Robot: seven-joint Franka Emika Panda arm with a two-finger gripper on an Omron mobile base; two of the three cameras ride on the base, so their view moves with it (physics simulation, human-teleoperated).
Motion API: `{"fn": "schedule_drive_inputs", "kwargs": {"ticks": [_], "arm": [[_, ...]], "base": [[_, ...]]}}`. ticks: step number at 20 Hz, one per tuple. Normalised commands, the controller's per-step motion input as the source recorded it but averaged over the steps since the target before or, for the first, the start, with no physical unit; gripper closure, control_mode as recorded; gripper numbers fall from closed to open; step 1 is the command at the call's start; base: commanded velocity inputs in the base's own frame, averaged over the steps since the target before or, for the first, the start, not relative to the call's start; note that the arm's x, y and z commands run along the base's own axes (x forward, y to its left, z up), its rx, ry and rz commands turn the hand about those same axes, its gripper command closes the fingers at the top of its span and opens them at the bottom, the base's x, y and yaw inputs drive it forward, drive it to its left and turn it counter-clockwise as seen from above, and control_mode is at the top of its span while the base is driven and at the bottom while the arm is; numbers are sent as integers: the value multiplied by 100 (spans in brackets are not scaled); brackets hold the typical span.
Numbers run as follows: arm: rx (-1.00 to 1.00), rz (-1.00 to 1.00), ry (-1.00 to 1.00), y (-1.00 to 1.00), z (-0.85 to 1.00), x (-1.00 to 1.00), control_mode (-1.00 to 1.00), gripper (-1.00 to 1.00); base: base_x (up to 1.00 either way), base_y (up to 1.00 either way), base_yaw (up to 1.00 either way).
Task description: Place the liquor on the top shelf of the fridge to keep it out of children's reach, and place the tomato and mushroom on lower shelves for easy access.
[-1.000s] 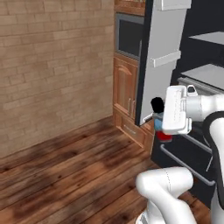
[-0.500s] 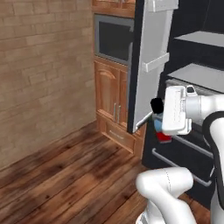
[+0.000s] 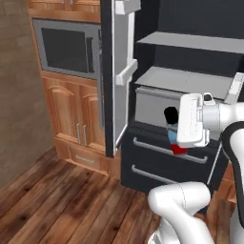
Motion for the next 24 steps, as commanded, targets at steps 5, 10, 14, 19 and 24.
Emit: {"fn": "schedule_drive_inputs", "kwargs": {"ticks": [5, 10, 14, 19, 24], "arm": [[0, 0, 0, 0, 0, 0, 100, 100], [0, 0, 0, 0, 0, 0, 100, 100], [0, 0, 0, 0, 0, 0, 100, 100], [0, 0, 0, 0, 0, 0, 100, 100], [0, 0, 0, 0, 0, 0, 100, 100]], "base": [[46, 42, -58], [48, 61, -50], [49, 56, -49], [52, 26, -41], [51, 0, -32]]}}
